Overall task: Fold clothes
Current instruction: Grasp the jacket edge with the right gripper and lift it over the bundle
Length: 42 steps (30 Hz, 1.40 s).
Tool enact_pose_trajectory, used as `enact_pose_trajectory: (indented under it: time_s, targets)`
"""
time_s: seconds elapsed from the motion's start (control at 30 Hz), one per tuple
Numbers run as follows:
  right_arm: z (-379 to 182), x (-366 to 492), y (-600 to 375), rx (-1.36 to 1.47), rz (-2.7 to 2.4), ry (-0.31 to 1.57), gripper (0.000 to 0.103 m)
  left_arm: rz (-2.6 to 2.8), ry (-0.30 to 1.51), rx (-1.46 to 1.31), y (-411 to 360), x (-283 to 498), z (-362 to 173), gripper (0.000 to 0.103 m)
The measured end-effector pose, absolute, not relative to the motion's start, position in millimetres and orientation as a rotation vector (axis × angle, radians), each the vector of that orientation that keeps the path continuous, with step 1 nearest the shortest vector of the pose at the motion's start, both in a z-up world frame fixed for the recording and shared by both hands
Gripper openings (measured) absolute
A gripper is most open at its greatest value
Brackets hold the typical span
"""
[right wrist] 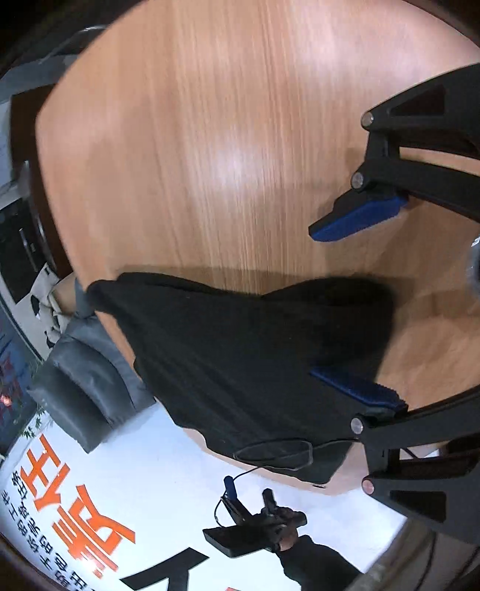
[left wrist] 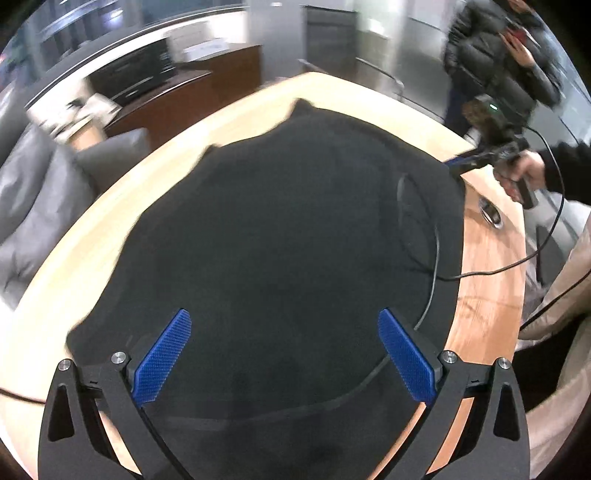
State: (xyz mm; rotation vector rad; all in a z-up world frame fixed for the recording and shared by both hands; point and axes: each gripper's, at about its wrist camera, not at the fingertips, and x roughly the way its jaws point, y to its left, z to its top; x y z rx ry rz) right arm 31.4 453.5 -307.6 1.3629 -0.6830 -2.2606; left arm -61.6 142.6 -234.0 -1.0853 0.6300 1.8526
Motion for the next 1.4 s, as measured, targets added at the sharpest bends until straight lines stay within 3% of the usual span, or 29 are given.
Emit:
enact_pose_trajectory:
  time_s: [0.23, 0.33, 0.43, 0.53, 0.7, 0.9, 0.97, 1.0, 1.13, 1.27, 1.4]
  targets:
    - [-306, 31, 415, 1.3, -2.28, -0.467, 0.074, 1.615, 0.855, -1.015, 215, -94, -295, 0.092]
    - [-304, 33, 404, 1.299, -2.34, -0.354, 0.057, 1.566, 0.821, -0.988, 218, -107, -305, 0.103]
    - [-302, 34, 391, 1.326, -2.371, -0.267, 0.038, 1.566, 0.786, -0.974, 214, -111, -307, 0.103]
    - [-295, 45, 392, 1.303, -2.406, -0.316, 0.024, 1.576, 0.764, -0.95, 210, -110, -308, 0.103]
    - [-250, 64, 399, 1.19, -2.578, -0.322, 0.019, 1.602, 0.741, -0.943, 224, -100, -307, 0.103]
    - [-167, 79, 430, 1.063, -2.658, -0.159, 0.019, 1.645, 0.672, -0.934, 315, -71, -302, 0.102]
    - [-146, 84, 432, 1.042, -2.653, -0.083, 0.019, 1.679, 0.651, -0.879, 322, -64, -286, 0.089]
    - [-136, 87, 431, 1.032, -2.645, -0.042, 0.019, 1.694, 0.644, -0.854, 323, -61, -277, 0.089]
    - [-121, 92, 413, 0.987, -2.588, -0.025, 0.019, 1.721, 0.707, -0.851, 260, -55, -259, 0.095]
    - [-122, 97, 386, 0.913, -2.508, -0.057, 0.019, 1.724, 0.752, -1.053, 158, -45, -261, 0.093]
    - [-124, 94, 363, 0.893, -2.441, -0.045, 0.019, 1.851, 0.72, -1.224, 40, -3, -203, 0.093]
